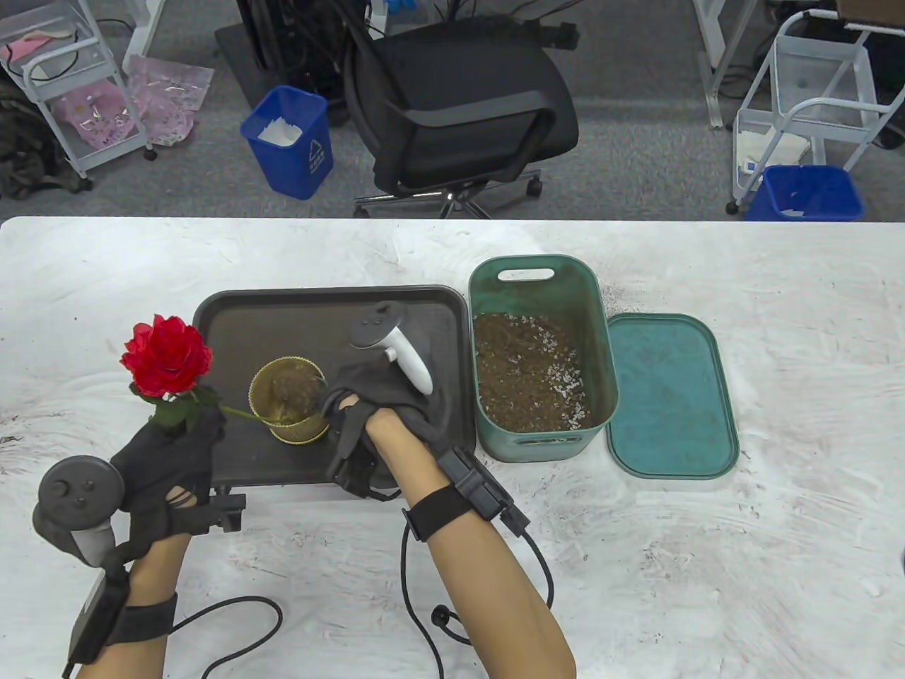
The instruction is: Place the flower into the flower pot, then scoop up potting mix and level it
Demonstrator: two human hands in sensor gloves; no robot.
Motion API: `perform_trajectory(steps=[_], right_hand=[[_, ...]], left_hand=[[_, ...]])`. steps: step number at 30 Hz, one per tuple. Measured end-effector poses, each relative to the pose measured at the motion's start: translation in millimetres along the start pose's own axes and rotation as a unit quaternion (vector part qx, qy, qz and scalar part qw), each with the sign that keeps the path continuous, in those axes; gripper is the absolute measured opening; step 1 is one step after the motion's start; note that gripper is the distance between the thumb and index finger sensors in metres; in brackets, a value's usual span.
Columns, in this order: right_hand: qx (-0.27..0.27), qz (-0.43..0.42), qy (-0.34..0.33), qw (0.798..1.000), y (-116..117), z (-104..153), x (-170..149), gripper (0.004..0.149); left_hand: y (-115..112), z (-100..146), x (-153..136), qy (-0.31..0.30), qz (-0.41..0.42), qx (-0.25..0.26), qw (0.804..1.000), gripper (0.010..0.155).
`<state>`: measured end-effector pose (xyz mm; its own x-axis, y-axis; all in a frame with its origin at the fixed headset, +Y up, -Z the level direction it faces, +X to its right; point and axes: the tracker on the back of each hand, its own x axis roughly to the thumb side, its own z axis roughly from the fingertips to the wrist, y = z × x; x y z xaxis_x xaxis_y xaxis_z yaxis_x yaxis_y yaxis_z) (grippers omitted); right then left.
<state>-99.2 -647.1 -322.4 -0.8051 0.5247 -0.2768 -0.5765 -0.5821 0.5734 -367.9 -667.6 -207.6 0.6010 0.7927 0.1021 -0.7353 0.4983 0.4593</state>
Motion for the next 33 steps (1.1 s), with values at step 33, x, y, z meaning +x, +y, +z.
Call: perform_trajectory(steps=[33], right_hand=[[-0.279, 0.168, -0.009, 0.945, -94.7, 110.4, 6.7, 0.051]], left_hand=[[-1.3, 2.2, 2.5, -0.013, -0.017, 0.002, 1.000, 0.043]])
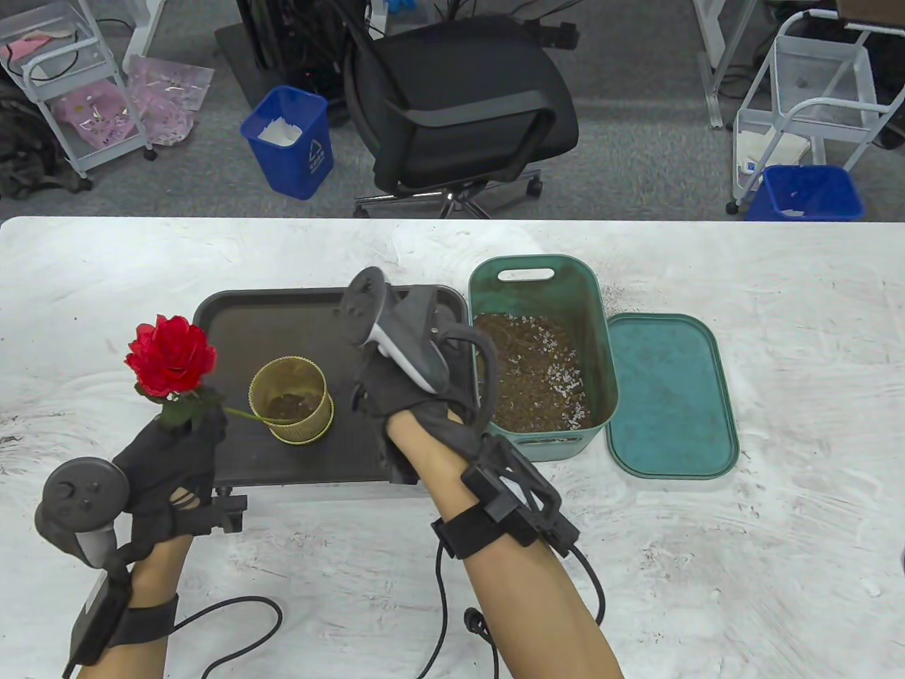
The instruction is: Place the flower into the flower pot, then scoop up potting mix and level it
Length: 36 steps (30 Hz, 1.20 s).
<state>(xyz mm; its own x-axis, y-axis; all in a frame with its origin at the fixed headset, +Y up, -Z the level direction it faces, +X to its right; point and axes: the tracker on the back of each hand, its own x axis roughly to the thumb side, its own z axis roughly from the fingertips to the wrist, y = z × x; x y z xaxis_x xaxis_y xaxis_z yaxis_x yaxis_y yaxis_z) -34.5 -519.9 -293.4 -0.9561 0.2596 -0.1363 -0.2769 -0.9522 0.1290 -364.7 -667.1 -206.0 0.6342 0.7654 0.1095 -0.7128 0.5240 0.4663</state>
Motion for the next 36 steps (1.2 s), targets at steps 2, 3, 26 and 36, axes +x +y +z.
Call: perform_trajectory(steps=[2, 3, 26, 36], right_hand=[[-0.008, -0.020, 0.025, 0.999, -11.5, -2.9, -21.9, 0.051], [-0.014, -0.030, 0.041, 0.999, -16.9, -4.8, -35.3, 0.051], [0.183, 0.112, 0.255, 0.943, 49.3, -69.2, -163.4, 0.051], [0.214, -0.011, 0.212, 0.954, 55.8, -84.8, -167.8, 0.051]], left_hand=[[0.1, -0.1, -0.3, -0.001, -0.001, 0.000, 1.000, 0.043], [-0.1, 0.0, -0.2, -0.002, -0.002, 0.000, 1.000, 0.043], [-2.8, 2.6, 6.1, -0.026, -0.025, 0.000, 0.999, 0.043], [-3.4, 3.0, 7.0, -0.026, -0.025, 0.000, 0.999, 0.043]])
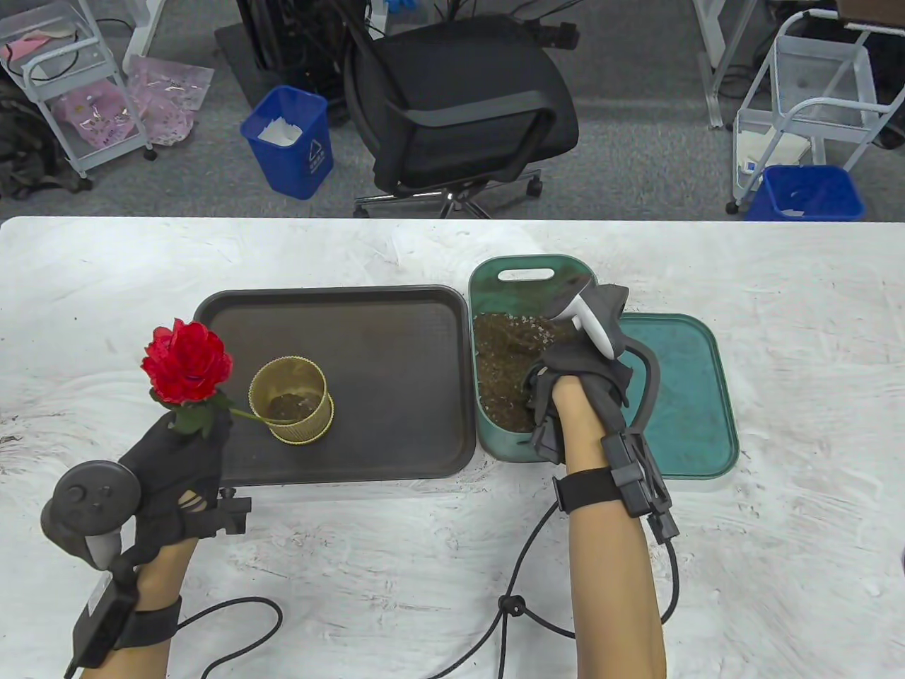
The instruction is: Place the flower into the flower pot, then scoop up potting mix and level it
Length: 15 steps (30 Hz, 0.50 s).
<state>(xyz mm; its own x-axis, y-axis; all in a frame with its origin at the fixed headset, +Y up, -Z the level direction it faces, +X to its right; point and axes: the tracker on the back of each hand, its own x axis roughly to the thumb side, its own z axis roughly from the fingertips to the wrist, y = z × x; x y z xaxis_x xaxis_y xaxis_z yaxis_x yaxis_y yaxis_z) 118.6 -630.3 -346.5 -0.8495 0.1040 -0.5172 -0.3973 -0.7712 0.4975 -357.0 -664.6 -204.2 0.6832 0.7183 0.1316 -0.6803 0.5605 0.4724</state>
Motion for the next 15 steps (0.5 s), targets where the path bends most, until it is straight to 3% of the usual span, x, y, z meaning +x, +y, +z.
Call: perform_trajectory(steps=[7, 15], right_hand=[[0.033, -0.088, -0.037, 0.995, 7.1, -16.2, 9.6, 0.052], [0.070, -0.221, -0.056, 0.971, 9.7, -26.2, -6.4, 0.052]], left_hand=[[0.3, 0.1, 0.1, 0.002, -0.001, 0.001, 1.000, 0.043], [0.7, -0.4, 0.5, 0.003, 0.001, 0.000, 1.000, 0.043]])
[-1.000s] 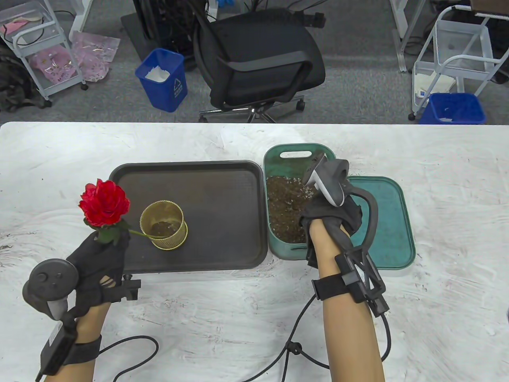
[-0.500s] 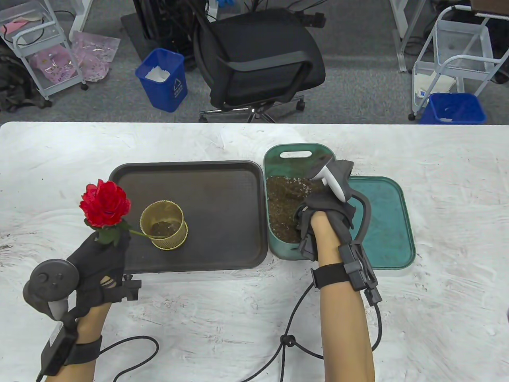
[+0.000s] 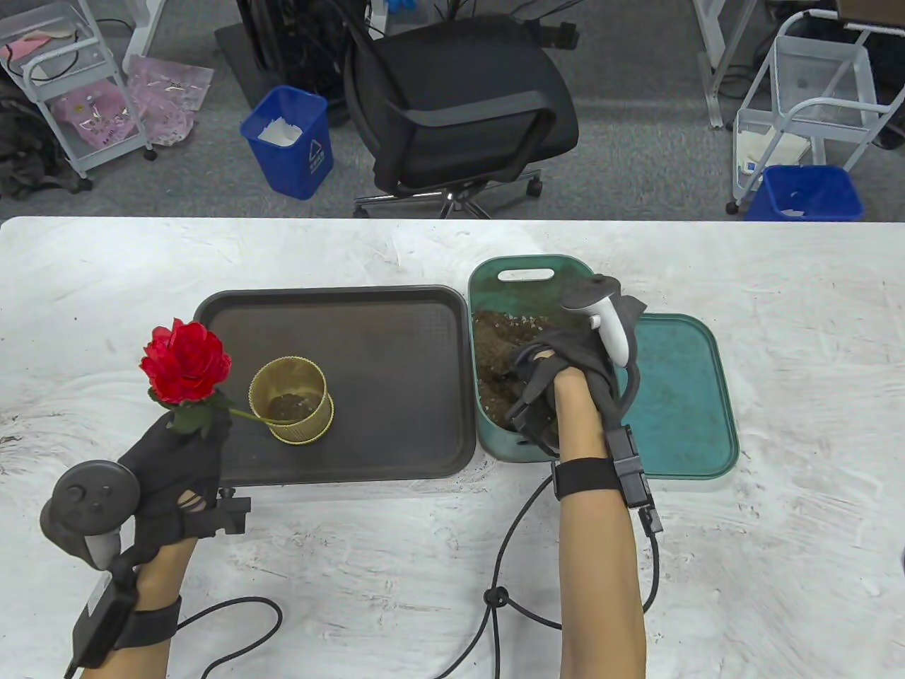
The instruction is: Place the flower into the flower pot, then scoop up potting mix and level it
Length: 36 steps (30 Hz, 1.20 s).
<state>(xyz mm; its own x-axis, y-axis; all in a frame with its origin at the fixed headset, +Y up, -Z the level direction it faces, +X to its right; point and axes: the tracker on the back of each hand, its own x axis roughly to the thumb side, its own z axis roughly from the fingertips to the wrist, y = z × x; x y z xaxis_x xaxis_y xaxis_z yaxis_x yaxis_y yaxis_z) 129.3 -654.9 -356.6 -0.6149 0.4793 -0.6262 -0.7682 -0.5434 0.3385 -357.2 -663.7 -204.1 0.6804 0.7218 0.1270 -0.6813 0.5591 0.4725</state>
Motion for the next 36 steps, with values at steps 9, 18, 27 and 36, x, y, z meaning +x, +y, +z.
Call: perform_trajectory(steps=[9, 18, 27, 36], right_hand=[[-0.034, -0.079, -0.020, 0.996, -17.9, 22.1, -16.0, 0.051], [-0.052, -0.129, -0.051, 0.989, -30.7, 47.8, -16.0, 0.051], [-0.028, -0.085, -0.110, 0.990, -15.8, 75.8, 19.9, 0.051], [0.059, -0.004, -0.178, 0.982, 61.1, 82.7, 73.8, 0.051]], left_hand=[[0.9, -0.3, -0.2, 0.004, 0.002, 0.000, 1.000, 0.043], [1.3, -0.8, 0.0, 0.006, 0.006, -0.001, 1.000, 0.042], [1.6, -1.2, 0.0, 0.005, 0.005, 0.000, 1.000, 0.043], [1.5, -0.5, 0.1, 0.004, 0.003, 0.001, 1.000, 0.043]])
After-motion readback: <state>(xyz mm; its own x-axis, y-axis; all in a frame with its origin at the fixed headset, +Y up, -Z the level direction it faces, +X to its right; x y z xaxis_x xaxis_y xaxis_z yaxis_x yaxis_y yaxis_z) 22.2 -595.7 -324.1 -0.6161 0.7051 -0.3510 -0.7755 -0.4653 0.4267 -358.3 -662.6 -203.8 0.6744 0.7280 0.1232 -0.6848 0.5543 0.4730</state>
